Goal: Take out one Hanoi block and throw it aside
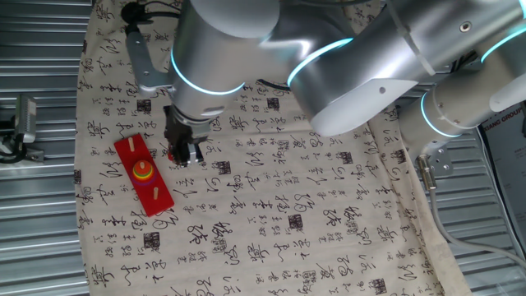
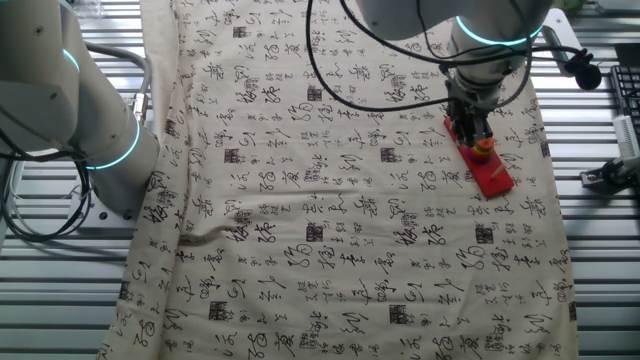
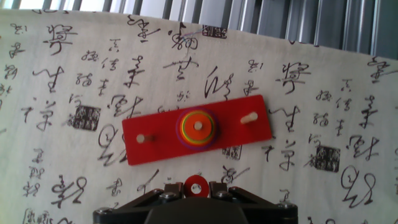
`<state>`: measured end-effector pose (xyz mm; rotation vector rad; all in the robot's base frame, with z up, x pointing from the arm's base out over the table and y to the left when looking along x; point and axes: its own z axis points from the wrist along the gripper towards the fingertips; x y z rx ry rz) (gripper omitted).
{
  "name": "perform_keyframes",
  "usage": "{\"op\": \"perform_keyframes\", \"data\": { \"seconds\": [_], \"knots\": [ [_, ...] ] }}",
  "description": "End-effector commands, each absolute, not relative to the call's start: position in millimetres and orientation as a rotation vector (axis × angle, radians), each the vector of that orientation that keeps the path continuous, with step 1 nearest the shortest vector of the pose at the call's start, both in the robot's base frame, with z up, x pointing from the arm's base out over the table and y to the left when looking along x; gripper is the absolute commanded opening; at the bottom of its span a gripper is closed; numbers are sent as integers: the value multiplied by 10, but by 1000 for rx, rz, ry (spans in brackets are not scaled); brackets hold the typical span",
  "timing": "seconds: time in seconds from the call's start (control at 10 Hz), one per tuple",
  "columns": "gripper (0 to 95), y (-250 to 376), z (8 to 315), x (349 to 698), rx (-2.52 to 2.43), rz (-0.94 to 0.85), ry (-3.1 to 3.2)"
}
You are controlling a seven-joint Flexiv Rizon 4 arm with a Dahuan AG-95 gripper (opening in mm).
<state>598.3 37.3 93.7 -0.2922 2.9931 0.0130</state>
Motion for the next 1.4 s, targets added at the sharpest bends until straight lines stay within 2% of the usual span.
{"op": "perform_keyframes", "data": {
  "seconds": [0.1,1.4],
  "knots": [
    [0,375,929,5923,-277,18,2993],
    [0,375,930,5909,-248,13,3017]
  ]
}}
